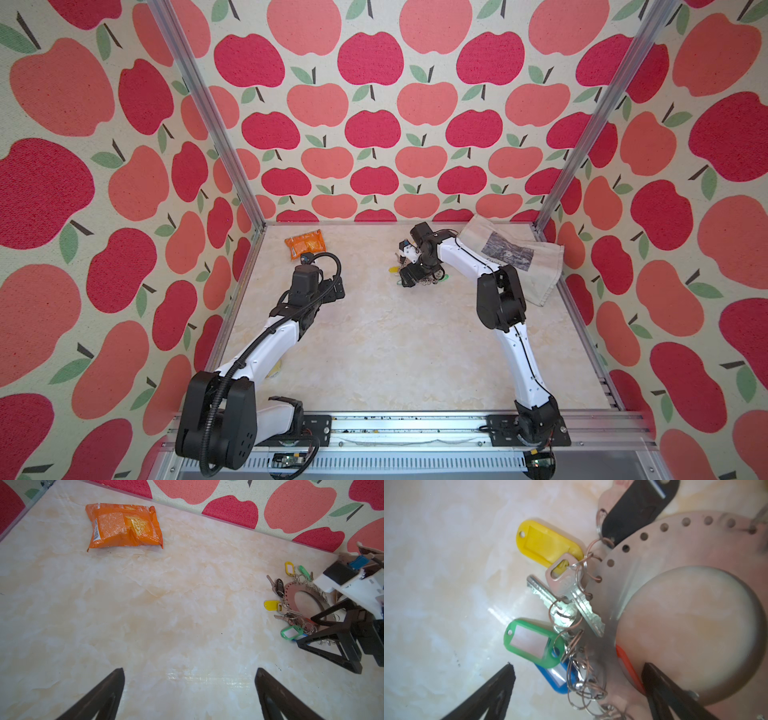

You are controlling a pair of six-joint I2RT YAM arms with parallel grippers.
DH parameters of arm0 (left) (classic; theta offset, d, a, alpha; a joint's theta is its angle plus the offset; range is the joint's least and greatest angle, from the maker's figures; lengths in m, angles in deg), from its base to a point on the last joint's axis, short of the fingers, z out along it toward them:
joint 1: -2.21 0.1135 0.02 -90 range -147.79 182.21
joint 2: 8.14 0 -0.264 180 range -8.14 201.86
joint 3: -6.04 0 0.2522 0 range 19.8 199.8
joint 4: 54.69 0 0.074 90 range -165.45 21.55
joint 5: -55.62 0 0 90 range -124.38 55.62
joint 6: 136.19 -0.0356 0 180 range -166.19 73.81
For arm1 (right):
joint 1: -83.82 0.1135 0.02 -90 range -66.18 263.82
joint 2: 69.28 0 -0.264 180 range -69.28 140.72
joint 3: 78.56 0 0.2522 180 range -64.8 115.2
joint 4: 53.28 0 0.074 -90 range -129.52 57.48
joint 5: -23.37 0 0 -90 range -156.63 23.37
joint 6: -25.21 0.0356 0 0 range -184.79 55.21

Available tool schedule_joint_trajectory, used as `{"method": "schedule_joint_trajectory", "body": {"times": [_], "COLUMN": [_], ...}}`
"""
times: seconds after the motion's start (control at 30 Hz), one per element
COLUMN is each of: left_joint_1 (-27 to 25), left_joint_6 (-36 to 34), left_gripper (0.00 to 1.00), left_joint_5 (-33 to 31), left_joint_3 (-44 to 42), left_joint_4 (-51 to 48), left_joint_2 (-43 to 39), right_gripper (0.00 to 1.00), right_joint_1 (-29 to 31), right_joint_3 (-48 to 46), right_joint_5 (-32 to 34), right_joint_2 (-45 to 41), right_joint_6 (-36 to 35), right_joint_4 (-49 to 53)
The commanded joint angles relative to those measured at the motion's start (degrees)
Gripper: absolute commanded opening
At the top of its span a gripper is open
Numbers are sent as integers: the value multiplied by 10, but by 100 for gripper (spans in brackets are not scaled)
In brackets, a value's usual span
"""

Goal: Put the keys on the keyring
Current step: 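Grasp the edge of the metal keyring plate with the right gripper, then drag the keyring plate toward the robot center while the left gripper approaches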

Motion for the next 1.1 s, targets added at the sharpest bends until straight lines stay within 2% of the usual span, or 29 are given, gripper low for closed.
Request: {"method": "schedule_joint_trajectory", "body": {"times": [0.0,0.23,0.43,0.7,0.87,1.07], "left_joint_1": [-8,-28,-49,-91,-114,-168], "left_joint_6": [9,13,16,13,21,4], "left_gripper": [99,99,99,99,99,99], "left_joint_5": [6,8,12,16,43,74], "left_joint_3": [1,1,-8,-11,-9,-19], "left_joint_4": [-28,-49,-50,-58,-43,19], "left_joint_2": [-17,-37,-38,-28,-22,-15], "right_gripper": [99,99,99,99,96,94], "right_joint_1": [34,118,159,141,117,86], "right_joint_3": [-108,-261,-325,-440,-565,-718], "right_joint_5": [-47,-86,-82,-42,-14,7], "right_joint_2": [-16,-115,-188,-367,-479,-553], "right_joint_6": [70,165,222,276,330,377], "right_joint_4": [10,-88,-144,-199,-257,-375]}}
